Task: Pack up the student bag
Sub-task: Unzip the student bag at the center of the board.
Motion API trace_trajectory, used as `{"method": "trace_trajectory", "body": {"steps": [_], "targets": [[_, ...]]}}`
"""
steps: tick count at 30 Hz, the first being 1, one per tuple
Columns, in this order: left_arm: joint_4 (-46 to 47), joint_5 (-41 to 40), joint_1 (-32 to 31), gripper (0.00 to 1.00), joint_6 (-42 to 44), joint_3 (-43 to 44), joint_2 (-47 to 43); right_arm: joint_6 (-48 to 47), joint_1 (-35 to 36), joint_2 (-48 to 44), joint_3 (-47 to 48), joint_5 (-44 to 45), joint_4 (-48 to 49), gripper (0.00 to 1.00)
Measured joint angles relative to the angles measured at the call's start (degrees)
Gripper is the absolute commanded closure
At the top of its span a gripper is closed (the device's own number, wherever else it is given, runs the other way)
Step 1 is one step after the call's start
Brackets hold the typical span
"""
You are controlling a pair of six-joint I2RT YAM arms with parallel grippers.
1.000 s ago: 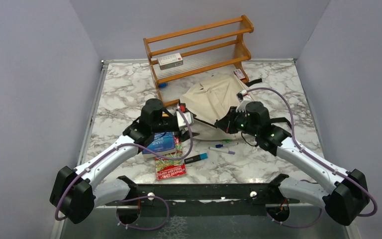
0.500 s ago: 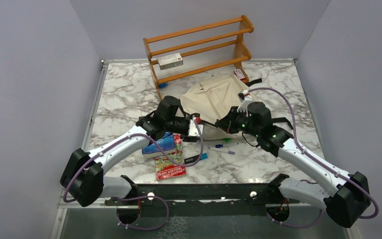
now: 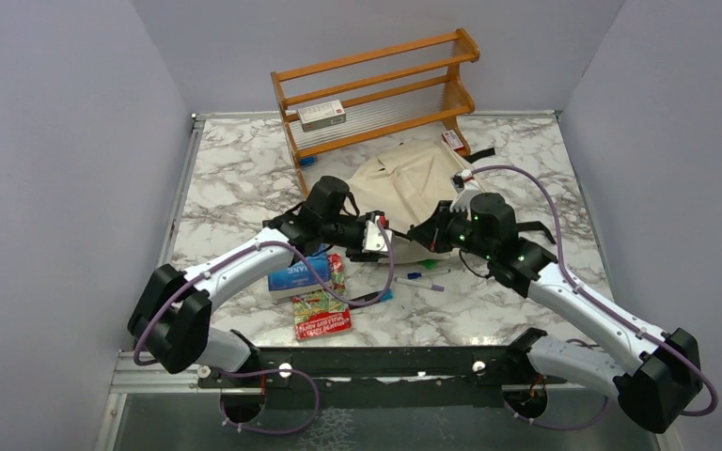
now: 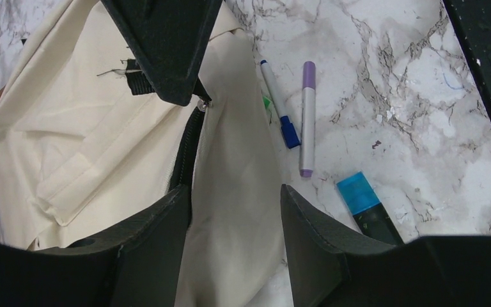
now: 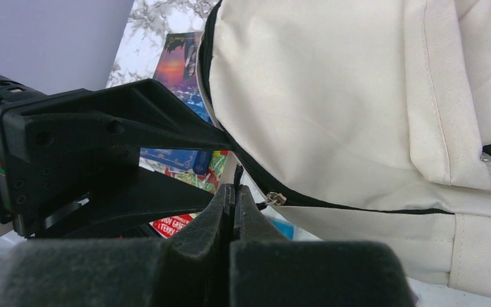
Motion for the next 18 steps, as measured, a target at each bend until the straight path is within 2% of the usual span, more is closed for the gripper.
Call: {"method": "trace_trajectory", "body": {"steps": [8, 11, 13, 18], "targets": [[-0.1, -0.1, -0.2, 0.61, -0.2, 0.4, 2.6, 0.0, 0.0, -0.3, 0.0, 0.0, -0.8, 0.99], [-0.5, -0.3, -0.3, 0.78, -0.5, 0.9, 3.0, 0.0, 0.0, -0.4, 0.0, 0.1, -1.5, 0.99], [-0.5, -0.5, -0.3, 0.98, -0.7, 1.2, 3.0, 0.0, 0.0, -0.7, 0.0, 0.3, -2.5, 0.99], [-1.0, -0.8, -0.3, 1.00, -1.0, 1.2, 3.0, 0.1, 0.0, -1.4, -0.1, 3.3, -4.1, 0.99]]}}
